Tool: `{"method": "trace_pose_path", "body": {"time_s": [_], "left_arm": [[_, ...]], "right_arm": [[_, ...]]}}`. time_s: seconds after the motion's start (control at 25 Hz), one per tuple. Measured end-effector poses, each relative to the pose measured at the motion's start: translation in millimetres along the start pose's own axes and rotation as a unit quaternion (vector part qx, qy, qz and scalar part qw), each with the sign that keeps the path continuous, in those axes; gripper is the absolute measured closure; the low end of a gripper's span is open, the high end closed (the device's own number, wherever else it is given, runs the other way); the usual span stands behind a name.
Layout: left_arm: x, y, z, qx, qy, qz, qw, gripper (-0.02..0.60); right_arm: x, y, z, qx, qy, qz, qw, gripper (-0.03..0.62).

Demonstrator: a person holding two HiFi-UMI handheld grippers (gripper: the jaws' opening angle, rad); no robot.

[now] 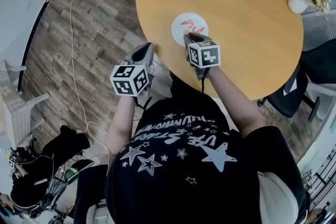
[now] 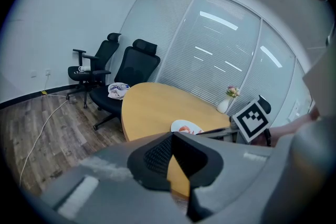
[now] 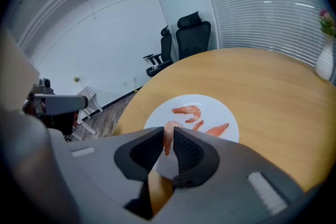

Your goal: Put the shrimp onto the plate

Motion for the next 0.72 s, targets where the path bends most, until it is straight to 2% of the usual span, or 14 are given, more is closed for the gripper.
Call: {"method": "trace_pose_path", "body": {"time_s": [0.72], "left_arm": [[-1.2,-6.6,-5.7,-0.010,-0.002,-0.001,0.9999,0.580]], "right_arm": [[11.0,-0.2,-4.0,-0.002,-0.037,-0.018,0.999,0.531]]}}
Point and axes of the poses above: the fingertips, and each gripper's own axes: x forward along the fingers, z to its right, y out of its top, the point moved 7 cm from there along -x, backward along the fingers, and after that the axes turned 9 degrees about -z, right-handed, at the moved point
